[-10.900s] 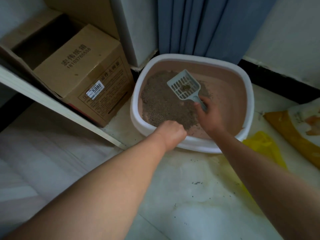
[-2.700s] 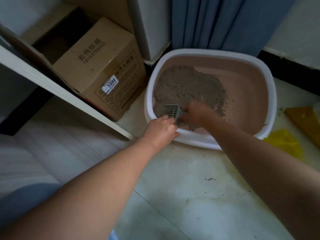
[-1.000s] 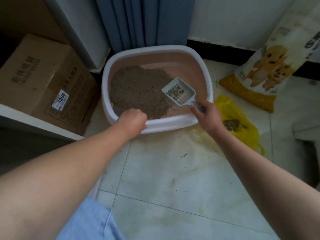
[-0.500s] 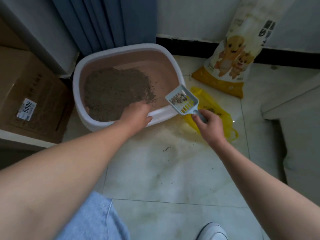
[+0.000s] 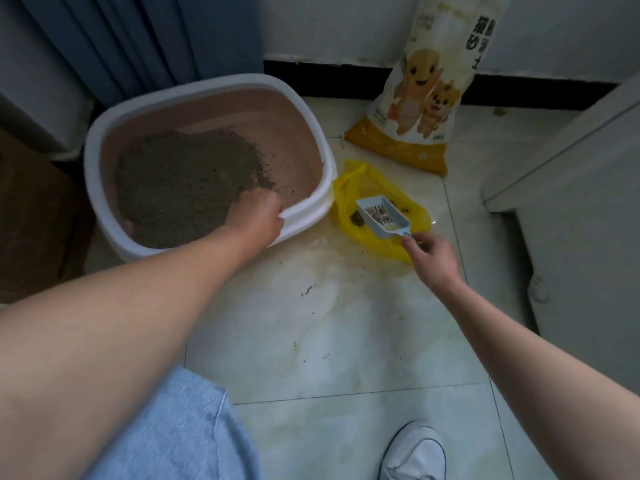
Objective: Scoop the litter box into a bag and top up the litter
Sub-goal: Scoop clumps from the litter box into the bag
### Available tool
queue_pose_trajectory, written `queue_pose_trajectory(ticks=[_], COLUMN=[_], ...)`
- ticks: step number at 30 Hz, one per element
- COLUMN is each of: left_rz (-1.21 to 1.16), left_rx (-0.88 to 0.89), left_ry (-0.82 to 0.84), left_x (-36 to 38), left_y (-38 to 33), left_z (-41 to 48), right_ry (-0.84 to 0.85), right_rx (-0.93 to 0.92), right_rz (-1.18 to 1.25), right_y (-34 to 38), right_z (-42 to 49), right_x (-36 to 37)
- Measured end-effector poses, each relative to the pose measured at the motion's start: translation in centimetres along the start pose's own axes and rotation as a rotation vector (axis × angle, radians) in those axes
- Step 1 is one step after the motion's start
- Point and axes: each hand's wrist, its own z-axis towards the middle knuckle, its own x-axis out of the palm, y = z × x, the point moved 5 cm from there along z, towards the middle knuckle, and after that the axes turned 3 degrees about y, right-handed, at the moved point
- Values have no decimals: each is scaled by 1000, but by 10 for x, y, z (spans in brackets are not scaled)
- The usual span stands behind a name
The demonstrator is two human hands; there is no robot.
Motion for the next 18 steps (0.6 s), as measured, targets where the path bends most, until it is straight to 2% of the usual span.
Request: queue_pose_trajectory(ticks=[4, 8, 18], left_rz=[15, 11, 4], left_rx=[27, 40, 31], left_ry=[-34, -51, -28], left_x=[2, 4, 3], left_y=[0, 2, 1], left_z=[-2, -2, -2], right_ry=[117, 160, -3], right_rx=[88, 113, 29], right_rz=[63, 27, -78], right_y=[2, 8, 13], right_z=[7, 13, 3], right_x=[9, 15, 11])
